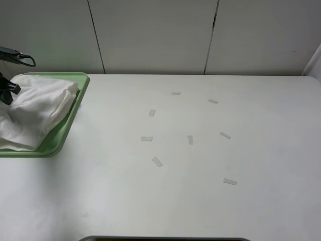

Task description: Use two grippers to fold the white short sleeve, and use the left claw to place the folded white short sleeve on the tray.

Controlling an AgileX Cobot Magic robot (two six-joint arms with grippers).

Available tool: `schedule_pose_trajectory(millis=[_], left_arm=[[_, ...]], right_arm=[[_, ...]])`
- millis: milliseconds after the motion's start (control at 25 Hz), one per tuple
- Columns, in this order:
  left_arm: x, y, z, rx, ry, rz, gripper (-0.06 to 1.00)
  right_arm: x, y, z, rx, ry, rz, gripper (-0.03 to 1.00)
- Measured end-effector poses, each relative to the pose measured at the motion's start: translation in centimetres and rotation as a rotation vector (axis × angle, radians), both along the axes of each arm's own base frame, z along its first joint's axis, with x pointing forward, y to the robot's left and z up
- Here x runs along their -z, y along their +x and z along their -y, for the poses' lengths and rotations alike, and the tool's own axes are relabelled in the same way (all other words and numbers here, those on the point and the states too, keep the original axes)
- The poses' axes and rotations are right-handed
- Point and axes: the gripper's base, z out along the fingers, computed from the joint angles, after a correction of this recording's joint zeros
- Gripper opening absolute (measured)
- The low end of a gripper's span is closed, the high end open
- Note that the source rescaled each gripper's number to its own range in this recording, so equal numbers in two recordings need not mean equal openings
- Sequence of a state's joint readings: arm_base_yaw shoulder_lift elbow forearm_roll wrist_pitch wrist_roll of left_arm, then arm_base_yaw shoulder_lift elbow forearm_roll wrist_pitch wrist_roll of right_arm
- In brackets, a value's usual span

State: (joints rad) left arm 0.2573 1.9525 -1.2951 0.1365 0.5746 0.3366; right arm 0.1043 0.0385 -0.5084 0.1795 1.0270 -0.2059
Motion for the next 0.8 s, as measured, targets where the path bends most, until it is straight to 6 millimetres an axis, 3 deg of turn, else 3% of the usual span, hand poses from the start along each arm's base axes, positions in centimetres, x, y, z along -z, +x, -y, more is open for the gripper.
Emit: schedule_pose_trajectory(millis=[40, 80, 120, 160, 320, 400, 520, 600, 720, 800], left_arm=[[0.0, 0.1, 0.0, 0.001, 0.002, 0.007, 0.31], [-0.3, 0.1, 0.0, 0.002, 0.007, 0.022, 0.47], [-0.3, 0.1, 0.0, 0.002, 0.007, 0.022, 0.47], [-0.9, 0.1, 0.0, 0.001, 0.014, 0.054, 0.67], [-1.8, 0.0, 0.1, 0.003, 0.021, 0.097, 0.8], [-3.6, -0.2, 0.3, 0.0, 0.028, 0.171, 0.93], [-7.0, -1.2, 1.2, 0.011, 0.04, 0.264, 0.98], [-10.3, -2.7, 2.5, 0.035, 0.053, 0.347, 1.0], [-15.3, -6.4, 5.1, 0.051, 0.026, 0.496, 1.0], [-16.9, -8.4, 6.1, 0.058, 0.008, 0.555, 1.0]], right_arm=[[0.0, 0.0, 0.0, 0.0, 0.0, 0.0, 1.0], [0.0, 0.0, 0.0, 0.0, 0.0, 0.0, 1.0], [0.0, 0.0, 0.0, 0.0, 0.0, 0.0, 1.0], [0.0, 0.0, 0.0, 0.0, 0.0, 0.0, 1.0], [0.0, 0.0, 0.0, 0.0, 0.0, 0.0, 1.0], [0.0, 0.0, 0.0, 0.0, 0.0, 0.0, 1.0], [0.0, 0.0, 0.0, 0.0, 0.0, 0.0, 1.0], [0.0, 0.0, 0.0, 0.0, 0.0, 0.0, 1.0], [0.0, 0.0, 0.0, 0.0, 0.0, 0.0, 1.0], [0.0, 0.0, 0.0, 0.0, 0.0, 0.0, 1.0]])
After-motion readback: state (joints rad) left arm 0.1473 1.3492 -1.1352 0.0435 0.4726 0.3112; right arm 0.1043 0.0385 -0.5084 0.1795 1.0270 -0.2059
